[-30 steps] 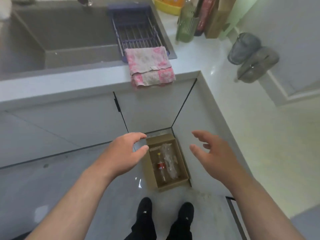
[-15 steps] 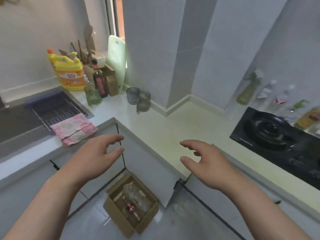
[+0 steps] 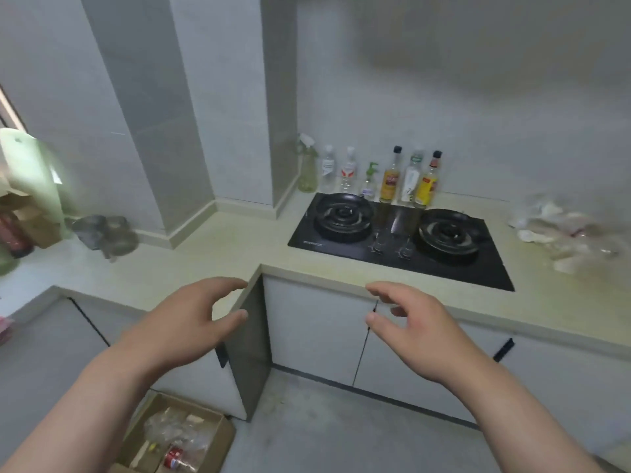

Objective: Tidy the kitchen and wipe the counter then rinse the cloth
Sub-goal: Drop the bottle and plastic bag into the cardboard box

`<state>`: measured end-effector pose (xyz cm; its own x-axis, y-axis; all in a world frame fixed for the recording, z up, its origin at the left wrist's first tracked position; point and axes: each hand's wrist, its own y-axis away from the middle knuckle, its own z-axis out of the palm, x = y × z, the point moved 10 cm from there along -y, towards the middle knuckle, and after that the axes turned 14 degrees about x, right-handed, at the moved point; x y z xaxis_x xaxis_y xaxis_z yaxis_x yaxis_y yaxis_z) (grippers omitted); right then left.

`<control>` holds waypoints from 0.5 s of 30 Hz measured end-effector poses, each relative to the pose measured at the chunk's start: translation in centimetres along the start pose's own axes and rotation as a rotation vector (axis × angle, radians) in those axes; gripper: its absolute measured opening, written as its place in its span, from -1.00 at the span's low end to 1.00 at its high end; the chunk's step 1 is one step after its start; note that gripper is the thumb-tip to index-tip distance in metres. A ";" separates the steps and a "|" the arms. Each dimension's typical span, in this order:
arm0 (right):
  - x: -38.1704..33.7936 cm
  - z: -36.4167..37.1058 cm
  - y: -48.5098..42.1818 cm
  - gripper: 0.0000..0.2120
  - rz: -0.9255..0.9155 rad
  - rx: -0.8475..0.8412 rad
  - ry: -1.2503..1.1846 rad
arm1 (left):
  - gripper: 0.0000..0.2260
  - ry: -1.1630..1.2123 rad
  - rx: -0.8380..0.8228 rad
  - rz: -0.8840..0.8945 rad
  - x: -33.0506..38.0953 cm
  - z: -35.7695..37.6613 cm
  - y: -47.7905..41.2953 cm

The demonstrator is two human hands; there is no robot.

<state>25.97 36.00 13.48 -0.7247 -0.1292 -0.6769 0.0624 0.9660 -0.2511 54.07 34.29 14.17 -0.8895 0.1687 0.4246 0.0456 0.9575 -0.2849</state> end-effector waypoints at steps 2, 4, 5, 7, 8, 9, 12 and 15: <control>2.9 -3.3 1.4 -0.61 0.060 0.049 0.010 | -0.58 0.037 -0.025 0.047 3.3 1.8 -0.4; 5.5 -6.5 2.7 -0.62 0.117 0.108 0.006 | -0.59 0.062 -0.065 0.110 6.8 3.7 -0.8; 6.7 -8.0 3.2 -0.62 0.144 0.141 0.002 | -0.59 0.071 -0.081 0.145 8.6 4.6 -1.1; 9.1 -10.8 4.2 -0.63 0.198 0.204 -0.011 | -0.61 0.099 -0.106 0.202 11.8 6.1 -1.7; 10.1 -12.0 4.5 -0.63 0.219 0.235 -0.016 | -0.61 0.111 -0.117 0.226 13.2 6.8 -2.1; 11.2 -13.1 4.8 -0.63 0.238 0.263 -0.021 | -0.62 0.121 -0.133 0.245 14.5 7.4 -2.5; 13.8 -15.6 5.1 -0.63 0.275 0.319 -0.012 | -0.61 0.143 -0.161 0.315 18.2 9.4 -4.0; 16.1 -17.2 4.8 -0.62 0.316 0.348 0.009 | -0.61 0.145 -0.179 0.361 21.4 11.5 -6.1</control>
<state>2.83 42.40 13.31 -0.6390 0.1623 -0.7519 0.5061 0.8248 -0.2521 29.51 29.40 15.09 -0.7296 0.5191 0.4453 0.4315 0.8545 -0.2891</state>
